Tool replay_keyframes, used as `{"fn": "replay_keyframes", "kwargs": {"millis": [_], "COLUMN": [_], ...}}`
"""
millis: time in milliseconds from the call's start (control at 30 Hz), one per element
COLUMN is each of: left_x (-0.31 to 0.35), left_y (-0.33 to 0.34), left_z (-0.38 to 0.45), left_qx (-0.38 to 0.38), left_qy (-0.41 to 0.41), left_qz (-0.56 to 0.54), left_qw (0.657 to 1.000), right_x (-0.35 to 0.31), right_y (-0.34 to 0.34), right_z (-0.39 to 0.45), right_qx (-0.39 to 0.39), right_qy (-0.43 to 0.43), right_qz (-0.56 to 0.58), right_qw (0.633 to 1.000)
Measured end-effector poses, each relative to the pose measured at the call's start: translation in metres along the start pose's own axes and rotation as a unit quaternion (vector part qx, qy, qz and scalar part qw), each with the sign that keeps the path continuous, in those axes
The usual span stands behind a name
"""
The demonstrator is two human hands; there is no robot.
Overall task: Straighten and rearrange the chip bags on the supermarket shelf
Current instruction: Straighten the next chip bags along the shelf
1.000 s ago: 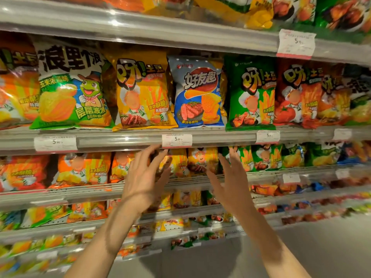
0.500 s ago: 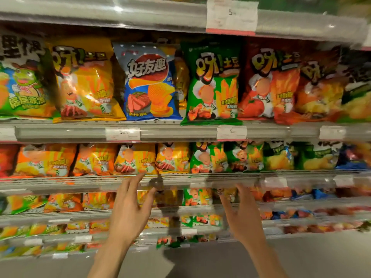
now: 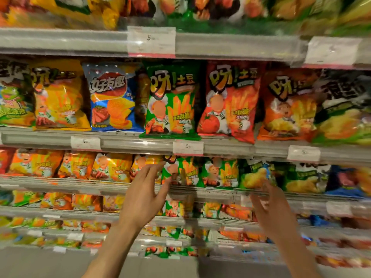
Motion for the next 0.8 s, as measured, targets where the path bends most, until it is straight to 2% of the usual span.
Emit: {"fn": "replay_keyframes", "kwargs": {"millis": [200, 300, 367, 433, 533, 800], "left_x": [0.02, 0.022, 0.022, 0.019, 0.017, 0.009], "left_y": [-0.005, -0.005, -0.003, 0.0, 0.002, 0.003], "left_z": [0.051, 0.068, 0.075, 0.08, 0.084, 0.088], "left_qx": [0.011, 0.011, 0.005, 0.0, -0.004, 0.001], "left_qy": [0.097, 0.132, 0.153, 0.166, 0.182, 0.197], "left_qz": [0.052, 0.087, 0.108, 0.12, 0.124, 0.079], "left_qw": [0.994, 0.987, 0.982, 0.979, 0.975, 0.977], "right_x": [-0.049, -0.101, -0.131, -0.154, -0.173, -0.168], "right_y": [-0.029, -0.027, -0.012, 0.005, 0.017, 0.025], "right_z": [0.037, 0.049, 0.058, 0.067, 0.073, 0.077], "right_qx": [0.011, 0.035, 0.016, -0.011, -0.006, 0.013], "right_qy": [-0.082, -0.189, -0.237, -0.249, -0.271, -0.269], "right_qz": [-0.028, -0.016, -0.05, -0.078, -0.081, -0.087], "right_qw": [0.996, 0.981, 0.97, 0.965, 0.959, 0.959]}}
Point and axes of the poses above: each hand's wrist, its own z-axis towards the middle knuckle, its own y-axis out of the palm, x = y × z, the point moved 7 cm from there along z, towards the middle knuckle, and after that the axes turned 3 degrees about -y, right-handed, at the moved point
